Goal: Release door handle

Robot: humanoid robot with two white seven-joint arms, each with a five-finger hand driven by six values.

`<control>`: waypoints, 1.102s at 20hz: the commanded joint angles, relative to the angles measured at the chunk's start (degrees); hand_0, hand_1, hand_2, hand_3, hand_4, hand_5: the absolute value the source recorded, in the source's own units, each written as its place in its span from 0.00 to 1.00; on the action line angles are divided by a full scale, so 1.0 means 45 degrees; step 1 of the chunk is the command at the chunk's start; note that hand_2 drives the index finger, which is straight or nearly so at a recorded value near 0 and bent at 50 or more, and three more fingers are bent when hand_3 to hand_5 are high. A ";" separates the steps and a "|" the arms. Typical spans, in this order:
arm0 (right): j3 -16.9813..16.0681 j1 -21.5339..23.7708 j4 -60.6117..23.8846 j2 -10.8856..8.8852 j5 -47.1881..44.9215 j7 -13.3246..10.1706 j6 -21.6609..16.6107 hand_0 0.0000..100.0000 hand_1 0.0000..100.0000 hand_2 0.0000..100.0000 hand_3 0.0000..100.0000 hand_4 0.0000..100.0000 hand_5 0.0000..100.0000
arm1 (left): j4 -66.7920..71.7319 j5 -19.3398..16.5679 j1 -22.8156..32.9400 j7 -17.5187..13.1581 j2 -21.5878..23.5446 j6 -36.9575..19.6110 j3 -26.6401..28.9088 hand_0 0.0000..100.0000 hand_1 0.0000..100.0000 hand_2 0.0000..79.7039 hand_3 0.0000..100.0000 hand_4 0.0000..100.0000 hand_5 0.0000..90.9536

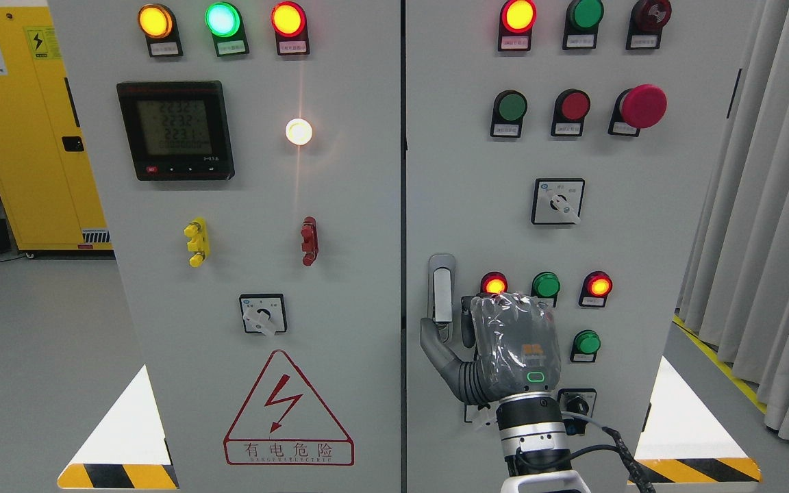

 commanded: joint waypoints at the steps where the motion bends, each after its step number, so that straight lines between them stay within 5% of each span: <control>1: -0.0059 -0.0047 -0.0006 0.0045 -0.0018 0.0003 -0.0010 0.40 0.28 0.93 1.00 0.98 0.97 | 0.0000 0.0000 0.0000 0.0005 0.0000 -0.0010 0.0001 0.12 0.56 0.00 0.00 0.00 0.00; 22: -0.0137 -0.0028 -0.0026 0.0045 0.0002 -0.0016 0.0029 0.45 0.34 0.93 1.00 0.98 0.97 | 0.0000 0.0000 0.0000 0.0005 0.0000 -0.0010 0.0001 0.12 0.56 0.00 0.00 0.00 0.00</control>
